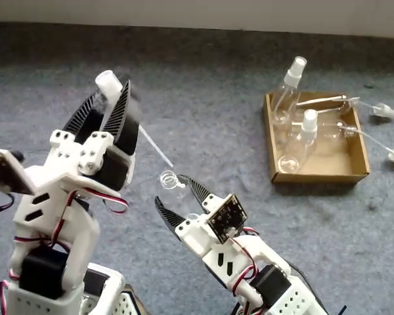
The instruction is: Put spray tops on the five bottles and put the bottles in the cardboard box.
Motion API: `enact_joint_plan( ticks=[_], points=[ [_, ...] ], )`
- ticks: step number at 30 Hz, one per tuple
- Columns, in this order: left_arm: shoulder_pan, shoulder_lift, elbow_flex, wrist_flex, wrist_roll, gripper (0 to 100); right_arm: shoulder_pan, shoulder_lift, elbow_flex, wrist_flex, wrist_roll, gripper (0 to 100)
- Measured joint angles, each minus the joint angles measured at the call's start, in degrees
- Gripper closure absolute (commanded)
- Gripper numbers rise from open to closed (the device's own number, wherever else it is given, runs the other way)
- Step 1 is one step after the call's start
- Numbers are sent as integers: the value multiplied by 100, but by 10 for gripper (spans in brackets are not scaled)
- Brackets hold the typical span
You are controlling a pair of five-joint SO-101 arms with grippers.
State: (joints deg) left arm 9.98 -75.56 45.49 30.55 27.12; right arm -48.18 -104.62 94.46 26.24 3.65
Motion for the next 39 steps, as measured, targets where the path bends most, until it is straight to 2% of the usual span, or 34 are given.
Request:
enact_joint_plan(
  ticks=[13, 19, 22, 30, 39],
  points=[
    [9, 0, 132, -158, -70, 996, 0, 0, 18, -79, 0, 954],
    [9, -536, 141, -158, -281, 996, 0, 0, 18, -79, 0, 954],
    [9, -782, 387, -158, -510, 996, 0, 0, 18, -79, 0, 954],
    [18, -1292, 1152, -158, -545, 996, 0, 0, 18, -79, 0, 954],
    [844, -1741, 2084, 70, -580, 996, 0, 0, 18, -79, 0, 954]
  ],
)
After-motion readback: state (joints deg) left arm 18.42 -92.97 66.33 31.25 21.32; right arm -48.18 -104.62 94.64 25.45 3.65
